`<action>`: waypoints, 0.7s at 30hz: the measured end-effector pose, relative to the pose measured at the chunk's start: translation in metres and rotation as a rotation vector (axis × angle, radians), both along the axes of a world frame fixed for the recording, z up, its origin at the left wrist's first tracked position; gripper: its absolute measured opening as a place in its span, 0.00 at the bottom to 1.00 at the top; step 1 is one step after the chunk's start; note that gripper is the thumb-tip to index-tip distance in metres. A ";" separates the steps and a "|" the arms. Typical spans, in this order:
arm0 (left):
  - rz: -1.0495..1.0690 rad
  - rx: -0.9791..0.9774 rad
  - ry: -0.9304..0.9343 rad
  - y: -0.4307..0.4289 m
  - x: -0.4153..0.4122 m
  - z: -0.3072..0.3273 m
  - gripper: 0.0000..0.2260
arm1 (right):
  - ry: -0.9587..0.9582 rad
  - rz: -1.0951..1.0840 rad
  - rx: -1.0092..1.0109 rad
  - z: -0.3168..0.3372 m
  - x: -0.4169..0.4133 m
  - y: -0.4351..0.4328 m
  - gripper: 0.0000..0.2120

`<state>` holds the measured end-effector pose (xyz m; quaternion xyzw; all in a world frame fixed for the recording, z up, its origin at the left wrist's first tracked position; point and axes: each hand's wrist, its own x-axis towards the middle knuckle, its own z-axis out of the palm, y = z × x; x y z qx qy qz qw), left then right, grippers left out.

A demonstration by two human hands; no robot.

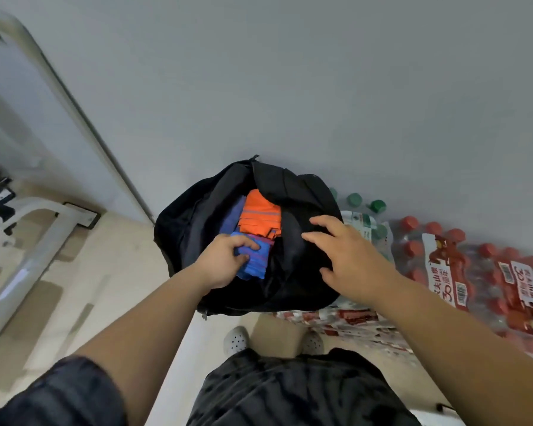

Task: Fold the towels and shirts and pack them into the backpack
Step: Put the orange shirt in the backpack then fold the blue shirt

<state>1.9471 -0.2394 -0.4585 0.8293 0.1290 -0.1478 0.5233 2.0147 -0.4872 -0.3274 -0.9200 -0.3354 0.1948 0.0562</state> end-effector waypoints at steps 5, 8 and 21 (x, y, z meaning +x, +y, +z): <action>-0.023 -0.139 0.295 -0.010 0.016 -0.017 0.15 | 0.010 0.005 0.022 -0.001 -0.002 -0.002 0.34; -0.130 -0.096 0.382 -0.007 0.028 -0.028 0.17 | 0.005 0.006 0.047 -0.002 -0.001 -0.003 0.33; -0.700 0.905 0.253 -0.017 0.021 -0.013 0.21 | -0.046 0.076 0.102 -0.016 0.002 -0.020 0.26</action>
